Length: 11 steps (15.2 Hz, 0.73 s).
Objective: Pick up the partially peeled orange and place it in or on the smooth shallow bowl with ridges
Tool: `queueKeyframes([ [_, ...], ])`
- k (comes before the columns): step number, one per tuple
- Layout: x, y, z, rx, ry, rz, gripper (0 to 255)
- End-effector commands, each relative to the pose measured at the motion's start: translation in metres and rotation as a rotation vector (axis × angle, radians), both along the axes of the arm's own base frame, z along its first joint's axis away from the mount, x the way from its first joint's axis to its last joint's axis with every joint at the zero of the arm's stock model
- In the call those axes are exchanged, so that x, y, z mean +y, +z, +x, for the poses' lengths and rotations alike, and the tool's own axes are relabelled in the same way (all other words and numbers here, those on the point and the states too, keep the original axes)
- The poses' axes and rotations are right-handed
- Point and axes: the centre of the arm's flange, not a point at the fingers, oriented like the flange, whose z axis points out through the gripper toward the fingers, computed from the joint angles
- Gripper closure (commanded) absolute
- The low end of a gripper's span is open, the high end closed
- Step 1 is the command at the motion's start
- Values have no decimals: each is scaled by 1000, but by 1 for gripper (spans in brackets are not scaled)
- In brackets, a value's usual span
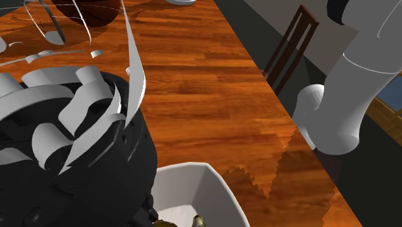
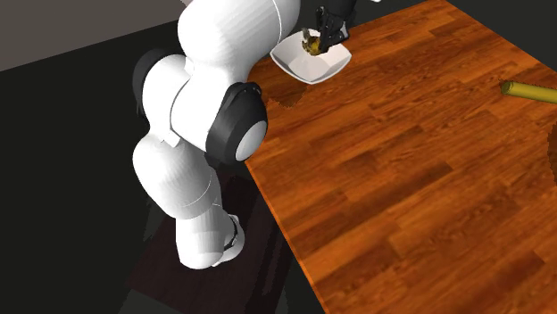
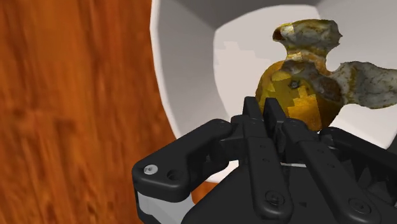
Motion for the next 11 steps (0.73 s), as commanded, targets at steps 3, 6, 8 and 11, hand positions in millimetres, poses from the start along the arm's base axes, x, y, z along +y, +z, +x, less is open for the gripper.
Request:
queueKeyframes([
  [3, 1, -2, 0, 0, 0, 0, 255],
  [6, 1, -2, 0, 0, 0, 0, 255],
  [8, 1, -2, 0, 0, 0, 0, 0],
  [11, 1, -2, 0, 0, 0, 0, 0],
])
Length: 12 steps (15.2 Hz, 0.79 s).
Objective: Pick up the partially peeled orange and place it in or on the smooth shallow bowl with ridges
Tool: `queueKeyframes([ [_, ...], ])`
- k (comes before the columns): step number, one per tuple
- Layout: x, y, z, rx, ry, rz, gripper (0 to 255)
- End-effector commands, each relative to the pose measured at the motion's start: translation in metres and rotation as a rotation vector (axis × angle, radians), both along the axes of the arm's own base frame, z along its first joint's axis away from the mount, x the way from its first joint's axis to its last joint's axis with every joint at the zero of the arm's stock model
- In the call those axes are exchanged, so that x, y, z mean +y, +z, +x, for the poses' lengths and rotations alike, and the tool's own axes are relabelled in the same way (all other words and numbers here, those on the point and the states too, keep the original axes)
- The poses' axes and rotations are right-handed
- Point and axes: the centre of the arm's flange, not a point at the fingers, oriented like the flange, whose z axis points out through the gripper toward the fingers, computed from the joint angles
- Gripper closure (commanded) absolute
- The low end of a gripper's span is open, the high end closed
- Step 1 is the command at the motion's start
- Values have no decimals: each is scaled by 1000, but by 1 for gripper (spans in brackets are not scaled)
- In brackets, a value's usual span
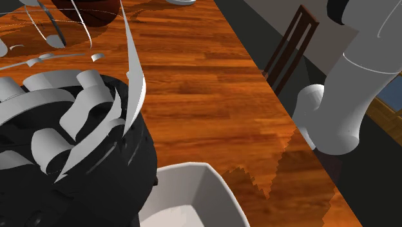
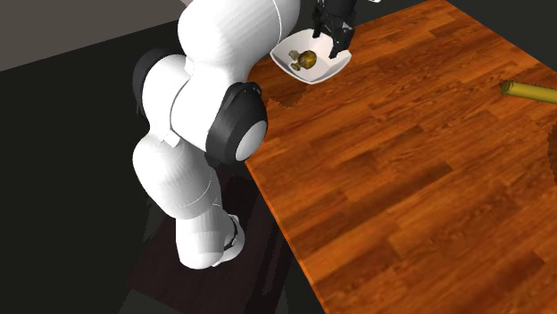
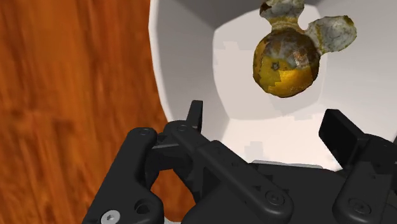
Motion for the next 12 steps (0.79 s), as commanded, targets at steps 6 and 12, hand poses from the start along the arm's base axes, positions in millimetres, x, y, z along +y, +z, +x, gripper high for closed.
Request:
queueKeyframes([
  [6, 1, 49, 7, 0, 0, 0, 0],
  [12, 1, 49, 7, 0, 0, 0, 0],
])
